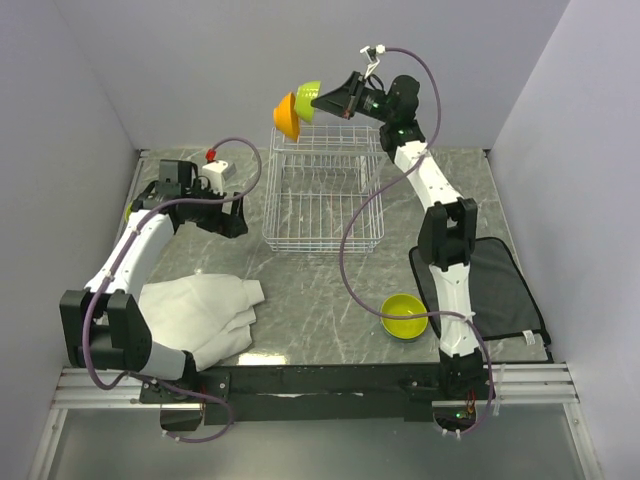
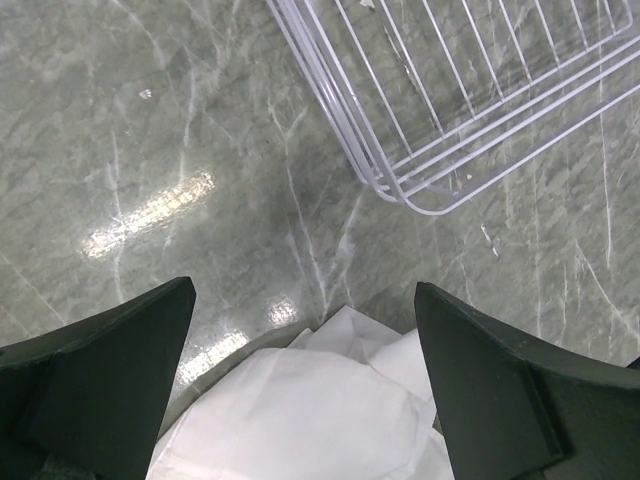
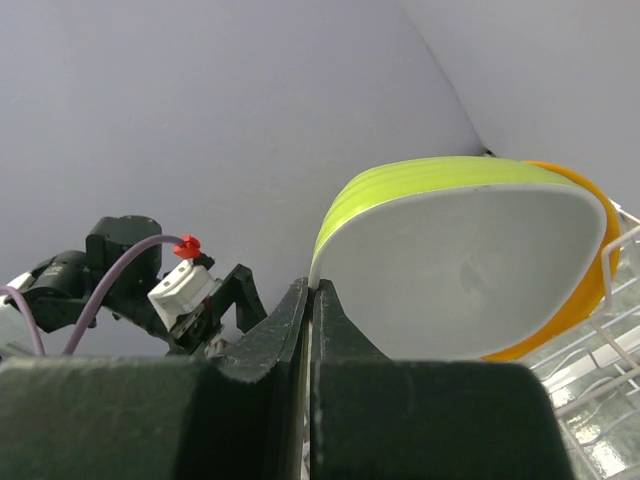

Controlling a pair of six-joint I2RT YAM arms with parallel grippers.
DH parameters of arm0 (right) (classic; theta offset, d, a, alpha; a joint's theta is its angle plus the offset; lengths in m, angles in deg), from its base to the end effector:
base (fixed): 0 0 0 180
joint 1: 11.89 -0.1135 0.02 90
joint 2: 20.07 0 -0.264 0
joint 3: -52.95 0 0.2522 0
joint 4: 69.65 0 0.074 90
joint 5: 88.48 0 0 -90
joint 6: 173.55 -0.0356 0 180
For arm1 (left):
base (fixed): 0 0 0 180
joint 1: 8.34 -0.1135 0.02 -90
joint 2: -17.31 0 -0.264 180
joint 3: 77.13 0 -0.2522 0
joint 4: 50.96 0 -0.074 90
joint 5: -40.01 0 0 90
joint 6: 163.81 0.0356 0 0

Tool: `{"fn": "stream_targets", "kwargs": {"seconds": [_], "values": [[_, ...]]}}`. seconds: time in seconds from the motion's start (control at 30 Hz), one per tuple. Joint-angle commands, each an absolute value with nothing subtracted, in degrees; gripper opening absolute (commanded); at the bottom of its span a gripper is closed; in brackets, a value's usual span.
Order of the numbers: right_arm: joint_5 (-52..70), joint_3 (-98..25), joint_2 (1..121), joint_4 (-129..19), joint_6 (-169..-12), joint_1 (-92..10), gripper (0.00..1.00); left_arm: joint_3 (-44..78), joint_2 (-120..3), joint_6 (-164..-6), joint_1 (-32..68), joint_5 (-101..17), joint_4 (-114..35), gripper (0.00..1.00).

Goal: Load the bowls into the dish rack

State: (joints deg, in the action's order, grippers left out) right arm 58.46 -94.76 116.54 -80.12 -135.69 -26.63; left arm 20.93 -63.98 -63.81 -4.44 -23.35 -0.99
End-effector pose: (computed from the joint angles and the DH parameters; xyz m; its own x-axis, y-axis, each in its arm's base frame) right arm 0.5206 0.1678 0.3778 -0.4865 0.3174 -0.8140 -0.8285 0.1282 0.5451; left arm 0.2994 -0.0364 0.2971 -0.6839 0.2022 -0.7010 0.4784 0.8497 -0.2217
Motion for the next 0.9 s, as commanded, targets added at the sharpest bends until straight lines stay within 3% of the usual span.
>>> {"fn": "stream_targets", "kwargs": {"seconds": [0.0,0.53,0.77,0.87], "values": [[60.2,-98.8,117.5,-86.4,-136.6,-26.7,0.00,17.5,-65.1,-62.0,-2.8,-24.5,0.3,0.99],[61.5,-102.2,123.5,-84.8,-135.7,-27.6,0.00,17.7,-65.7,-61.1,-2.1,-28.1,0.9,0.99],[60.2,-103.4,125.0,-83.8,-134.6,-27.8,0.02,17.7,-65.5,-60.6,-2.1,-29.1,1.2,0.99],[59.8,-103.0,125.0,-83.2,-134.2,-27.9,0.08,18.1,-65.5,-60.7,-2.0,-29.2,1.0,0.99]]}}
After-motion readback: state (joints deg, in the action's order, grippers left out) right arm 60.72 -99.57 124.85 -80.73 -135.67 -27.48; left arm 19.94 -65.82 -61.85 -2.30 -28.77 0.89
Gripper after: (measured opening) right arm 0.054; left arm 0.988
